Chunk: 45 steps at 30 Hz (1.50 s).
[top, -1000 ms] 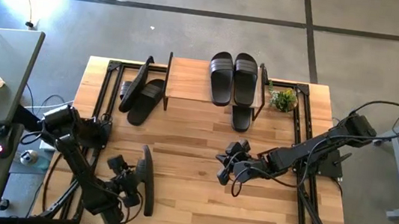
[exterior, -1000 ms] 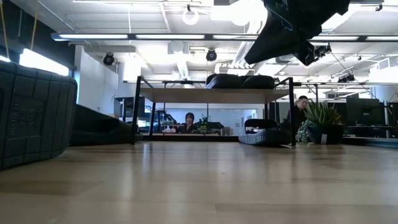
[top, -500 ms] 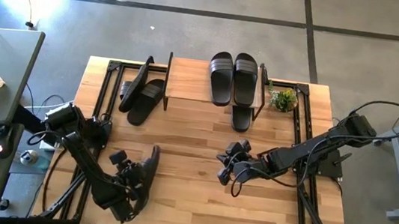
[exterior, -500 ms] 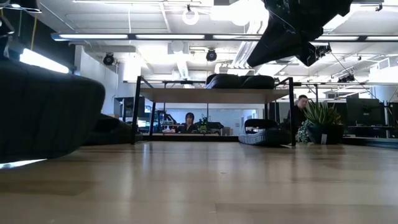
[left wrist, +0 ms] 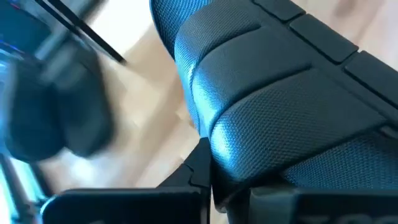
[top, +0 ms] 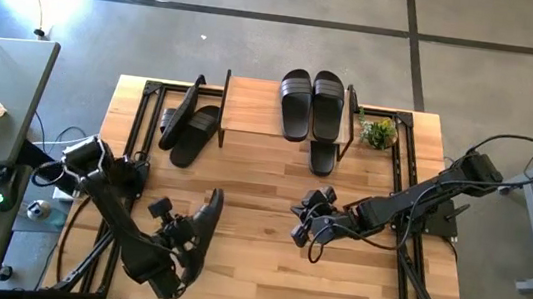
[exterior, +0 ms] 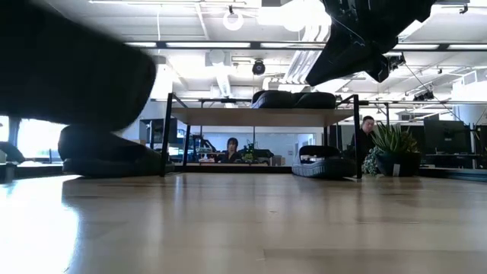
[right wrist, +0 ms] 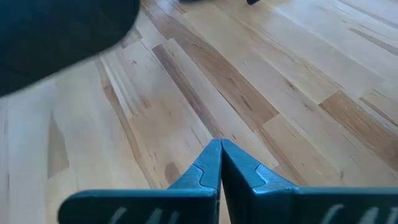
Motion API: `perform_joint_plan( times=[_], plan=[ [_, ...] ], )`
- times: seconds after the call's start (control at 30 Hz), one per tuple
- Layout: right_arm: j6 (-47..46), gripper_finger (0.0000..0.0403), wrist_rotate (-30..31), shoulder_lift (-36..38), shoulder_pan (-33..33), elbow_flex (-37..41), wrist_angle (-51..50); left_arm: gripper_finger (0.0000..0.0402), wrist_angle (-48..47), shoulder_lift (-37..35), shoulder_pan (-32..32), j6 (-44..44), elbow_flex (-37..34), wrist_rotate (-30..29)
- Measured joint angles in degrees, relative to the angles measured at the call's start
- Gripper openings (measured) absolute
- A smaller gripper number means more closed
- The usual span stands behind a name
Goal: Pick and place slides into the shelf
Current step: Put the black slipper under the shelf
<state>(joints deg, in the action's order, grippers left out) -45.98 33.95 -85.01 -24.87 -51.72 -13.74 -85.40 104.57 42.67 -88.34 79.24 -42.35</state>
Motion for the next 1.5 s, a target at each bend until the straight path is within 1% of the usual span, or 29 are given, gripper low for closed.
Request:
perform_joint_plan(
  times=[0.07,0.1,0.17,0.3,0.47,0.53,0.7,0.8,0.87,1.0,1.17,1.23,1.3,1.4,1.47,1.5],
  plan=[
    [0.19,0.0000,0.00,0.00,-0.39,0.00,0.00,0.0012,-4.84,0.00,-1.55,0.02,4.45,-0.87],
    [0.85,0.0000,-0.16,0.00,-0.70,0.00,-0.02,0.0012,-5.17,-0.10,-2.51,1.39,6.35,-0.91],
    [2.48,0.0000,-1.53,0.22,-1.42,0.01,-0.01,0.0006,-3.96,-0.70,-4.45,6.99,9.74,-1.51],
    [4.00,0.0000,-4.55,1.93,-3.28,0.01,-0.67,0.0008,-4.64,-1.30,-9.27,13.32,16.82,-1.39],
    [3.94,0.0000,-6.27,5.95,-6.53,0.01,-1.86,0.0004,-4.60,-1.18,-15.94,20.33,23.04,0.28],
    [3.15,0.0000,-6.81,8.04,-8.27,0.01,-2.96,0.0006,-4.65,-1.17,-19.05,23.41,24.53,3.02],
    [-2.70,0.0000,-9.18,13.10,-12.47,0.00,-7.47,0.0003,-4.58,-1.08,-26.20,30.71,25.40,10.09],
    [-6.35,0.0000,-8.56,15.31,-14.99,0.00,-10.63,0.0003,-4.14,-0.50,-29.76,33.07,25.46,12.77],
    [-7.94,0.0000,-7.01,16.11,-16.49,0.00,-12.46,0.0002,-3.75,0.03,-31.55,34.67,25.39,14.02],
    [-10.16,0.0000,-4.13,16.52,-18.37,0.00,-16.72,0.0002,0.37,1.72,-33.51,37.99,25.40,14.77],
    [-12.11,0.0000,-1.68,16.55,-18.81,0.00,-20.71,0.0001,6.84,4.92,-34.55,42.20,25.39,14.86],
    [-12.09,0.0000,-1.20,16.54,-18.79,0.00,-21.89,0.0001,10.15,6.18,-34.99,43.35,25.45,14.84],
    [-12.43,0.0000,-1.29,16.52,-18.81,0.00,-22.00,0.0001,10.72,7.77,-35.29,44.21,25.38,14.92],
    [-18.43,0.0000,-2.72,16.44,-19.03,0.06,-23.44,0.0001,12.92,9.45,-35.68,45.09,25.34,14.92],
    [-27.61,0.0000,-3.92,16.39,-19.03,0.06,-24.54,0.0000,12.92,10.53,-35.61,45.87,25.44,14.65],
    [-32.24,0.0000,-4.76,16.39,-19.03,0.06,-25.53,0.0000,14.60,10.97,-35.60,45.88,25.49,14.35]
  ],
)
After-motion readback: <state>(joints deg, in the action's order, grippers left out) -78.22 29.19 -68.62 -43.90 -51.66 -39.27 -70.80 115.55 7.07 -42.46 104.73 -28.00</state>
